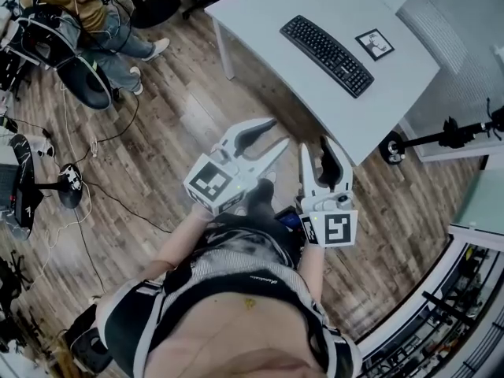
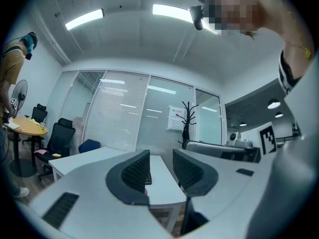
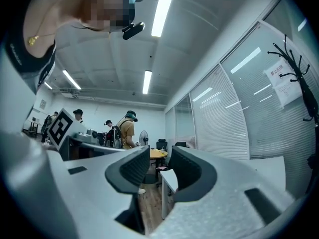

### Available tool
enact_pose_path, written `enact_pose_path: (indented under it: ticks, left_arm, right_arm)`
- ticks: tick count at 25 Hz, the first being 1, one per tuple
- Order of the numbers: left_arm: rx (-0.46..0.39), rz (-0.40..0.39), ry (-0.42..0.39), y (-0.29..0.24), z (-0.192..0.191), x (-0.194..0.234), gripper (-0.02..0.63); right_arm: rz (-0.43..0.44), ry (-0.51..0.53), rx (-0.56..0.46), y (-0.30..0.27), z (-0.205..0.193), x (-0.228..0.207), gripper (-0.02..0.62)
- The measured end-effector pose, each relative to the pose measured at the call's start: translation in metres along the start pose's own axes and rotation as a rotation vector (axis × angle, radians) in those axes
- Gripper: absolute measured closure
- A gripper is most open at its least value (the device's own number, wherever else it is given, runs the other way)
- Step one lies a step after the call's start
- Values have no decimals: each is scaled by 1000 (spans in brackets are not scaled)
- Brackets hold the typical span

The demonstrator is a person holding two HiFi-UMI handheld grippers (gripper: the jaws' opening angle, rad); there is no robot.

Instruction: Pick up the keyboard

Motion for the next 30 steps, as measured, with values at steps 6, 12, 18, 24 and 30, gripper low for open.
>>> enact_pose_path:
  ticks: [6, 12, 18, 24, 30]
  left_arm:
    - [17, 27, 24, -41, 8, 32, 468]
    - [16, 20, 12, -69, 4, 49, 469]
    - [6, 2, 30, -107, 1, 56, 468]
    - [-4, 4, 32, -136, 0, 61, 469]
    - [-8, 4, 17, -151, -5, 62, 469]
  right_arm:
    - [15, -17, 14, -40, -7, -34, 459]
    - [6, -36, 13, -61, -7, -60, 462]
    - [-2, -40, 13, -75, -10, -92, 463]
    - [5, -30, 14, -84, -13, -116, 463]
    - [-11, -30, 18, -85, -17, -132, 463]
Point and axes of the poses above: the fingertips, and each gripper's own axes: y backward along the fingers, x to its left, z out of its top, the point moved 5 cm from there along y, backward along the fingers, and after that the axes turned 6 degrees about -x, right-handed, at the moved point
